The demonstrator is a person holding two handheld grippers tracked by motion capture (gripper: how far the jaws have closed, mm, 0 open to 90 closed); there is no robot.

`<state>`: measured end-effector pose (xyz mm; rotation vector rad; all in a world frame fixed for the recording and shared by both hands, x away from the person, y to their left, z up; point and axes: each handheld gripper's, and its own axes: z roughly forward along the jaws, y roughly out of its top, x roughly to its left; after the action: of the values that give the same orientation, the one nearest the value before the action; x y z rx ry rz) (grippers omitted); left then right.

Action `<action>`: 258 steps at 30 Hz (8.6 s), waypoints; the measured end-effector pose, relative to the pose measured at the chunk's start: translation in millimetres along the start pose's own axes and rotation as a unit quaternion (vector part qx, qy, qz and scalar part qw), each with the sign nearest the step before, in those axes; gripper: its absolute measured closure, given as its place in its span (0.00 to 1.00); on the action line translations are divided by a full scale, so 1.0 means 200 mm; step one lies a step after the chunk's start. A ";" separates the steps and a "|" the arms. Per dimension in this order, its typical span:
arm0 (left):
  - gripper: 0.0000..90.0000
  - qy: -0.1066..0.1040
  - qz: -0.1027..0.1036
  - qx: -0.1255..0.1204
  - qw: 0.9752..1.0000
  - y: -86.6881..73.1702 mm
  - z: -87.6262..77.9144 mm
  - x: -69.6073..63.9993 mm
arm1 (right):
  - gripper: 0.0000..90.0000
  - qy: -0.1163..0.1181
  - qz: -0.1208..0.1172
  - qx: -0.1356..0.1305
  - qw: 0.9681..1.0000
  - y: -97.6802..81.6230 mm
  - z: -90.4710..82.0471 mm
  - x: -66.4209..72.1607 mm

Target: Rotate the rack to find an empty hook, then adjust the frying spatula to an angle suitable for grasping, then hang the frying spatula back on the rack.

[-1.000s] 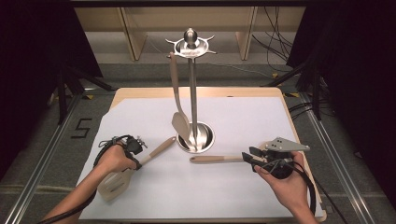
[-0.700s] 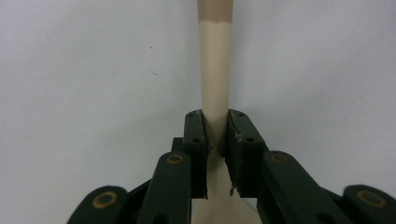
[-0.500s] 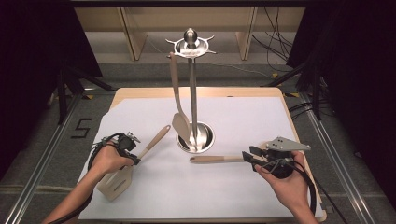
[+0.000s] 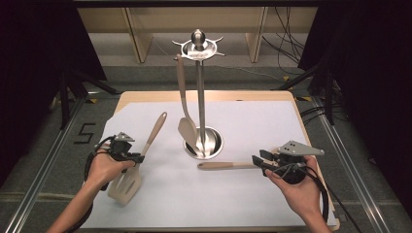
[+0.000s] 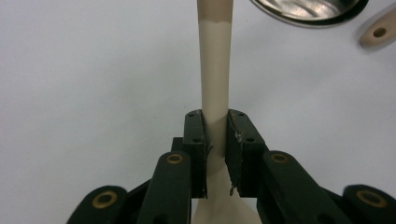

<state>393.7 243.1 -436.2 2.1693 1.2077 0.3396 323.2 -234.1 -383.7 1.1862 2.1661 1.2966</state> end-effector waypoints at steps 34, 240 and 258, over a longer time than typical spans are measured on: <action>0.87 -0.019 -0.069 -0.183 0.980 -0.07 -0.10 -0.06 | 0.69 -0.002 -0.026 -0.003 1.000 -0.01 0.02 0.01; 0.85 -0.126 0.094 -0.275 0.949 0.70 -0.15 -0.71 | 0.65 0.035 -0.012 -0.079 0.996 0.13 0.01 0.07; 0.85 -0.123 0.123 -0.277 0.945 0.74 -0.14 -0.67 | 0.65 0.033 -0.003 -0.078 0.996 0.12 0.00 0.07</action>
<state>406.3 84.3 -310.8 1.7944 0.6054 0.4376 326.3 -217.5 -360.8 1.0889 2.0677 1.4925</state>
